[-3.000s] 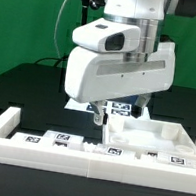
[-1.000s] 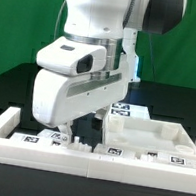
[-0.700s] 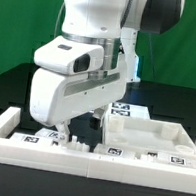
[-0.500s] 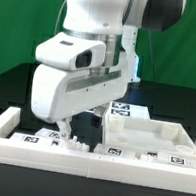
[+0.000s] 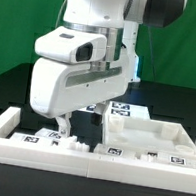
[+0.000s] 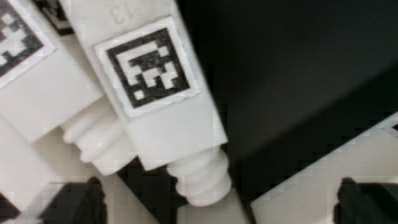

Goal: Assemble one leg

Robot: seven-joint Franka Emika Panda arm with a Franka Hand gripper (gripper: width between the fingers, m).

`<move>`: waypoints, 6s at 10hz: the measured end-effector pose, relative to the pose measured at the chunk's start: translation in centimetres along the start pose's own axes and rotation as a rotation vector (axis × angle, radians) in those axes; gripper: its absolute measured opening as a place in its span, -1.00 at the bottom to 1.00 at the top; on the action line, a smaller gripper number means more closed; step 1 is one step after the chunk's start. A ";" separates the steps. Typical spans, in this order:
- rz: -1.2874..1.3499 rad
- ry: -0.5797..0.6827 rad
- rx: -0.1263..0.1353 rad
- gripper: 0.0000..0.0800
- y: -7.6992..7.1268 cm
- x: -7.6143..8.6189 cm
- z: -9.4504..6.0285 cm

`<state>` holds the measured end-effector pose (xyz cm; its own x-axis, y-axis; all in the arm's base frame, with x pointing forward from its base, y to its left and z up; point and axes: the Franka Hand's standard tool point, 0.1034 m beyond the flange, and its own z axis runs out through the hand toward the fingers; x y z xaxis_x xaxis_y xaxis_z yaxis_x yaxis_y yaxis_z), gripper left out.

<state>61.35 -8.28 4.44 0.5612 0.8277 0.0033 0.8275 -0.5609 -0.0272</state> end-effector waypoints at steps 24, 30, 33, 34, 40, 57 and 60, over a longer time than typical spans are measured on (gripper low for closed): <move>0.025 -0.016 -0.004 0.62 -2.0 -3.1 2.6; 0.066 -0.059 0.054 0.62 -4.8 -6.6 4.3; 0.067 -0.047 0.036 0.62 -4.6 -5.0 3.6; 0.060 -0.036 0.020 0.62 -4.1 -4.5 3.3; 0.007 -0.037 0.017 -0.29 -3.9 -5.6 3.5; -0.818 -0.092 0.051 -0.28 -3.9 -7.1 2.5; -1.157 -0.128 0.053 -0.28 -3.5 -7.6 1.7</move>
Offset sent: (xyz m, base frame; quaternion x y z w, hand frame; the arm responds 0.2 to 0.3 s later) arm -0.0212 -0.0009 -0.0032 0.0066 0.0015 0.0112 0.9999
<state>54.09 -12.59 2.81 -0.5367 0.8424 -0.0476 0.8407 0.5291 -0.1156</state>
